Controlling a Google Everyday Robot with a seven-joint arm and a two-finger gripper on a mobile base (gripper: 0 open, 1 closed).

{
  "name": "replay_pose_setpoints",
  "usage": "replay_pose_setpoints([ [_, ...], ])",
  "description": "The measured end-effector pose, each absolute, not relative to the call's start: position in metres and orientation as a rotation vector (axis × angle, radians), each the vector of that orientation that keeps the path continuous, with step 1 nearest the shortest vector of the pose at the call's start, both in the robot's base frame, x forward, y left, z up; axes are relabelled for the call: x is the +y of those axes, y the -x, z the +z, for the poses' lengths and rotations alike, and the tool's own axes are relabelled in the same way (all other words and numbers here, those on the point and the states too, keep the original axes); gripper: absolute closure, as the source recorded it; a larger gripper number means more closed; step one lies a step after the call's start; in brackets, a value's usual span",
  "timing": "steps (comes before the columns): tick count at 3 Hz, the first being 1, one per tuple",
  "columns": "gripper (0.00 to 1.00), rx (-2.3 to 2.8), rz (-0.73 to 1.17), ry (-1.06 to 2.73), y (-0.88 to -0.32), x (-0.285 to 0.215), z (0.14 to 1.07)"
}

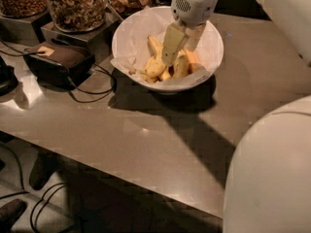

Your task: Pick banana from white bowl

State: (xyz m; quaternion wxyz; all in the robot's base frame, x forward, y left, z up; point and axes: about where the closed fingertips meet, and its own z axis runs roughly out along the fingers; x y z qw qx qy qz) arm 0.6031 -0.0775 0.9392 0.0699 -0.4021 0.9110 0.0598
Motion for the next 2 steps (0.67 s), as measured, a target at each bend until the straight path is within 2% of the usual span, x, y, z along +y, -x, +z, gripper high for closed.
replay_pose_setpoints([
  [2, 0.4, 2.765, 0.152, 1.167, -0.6105, -0.0834, 0.9396],
])
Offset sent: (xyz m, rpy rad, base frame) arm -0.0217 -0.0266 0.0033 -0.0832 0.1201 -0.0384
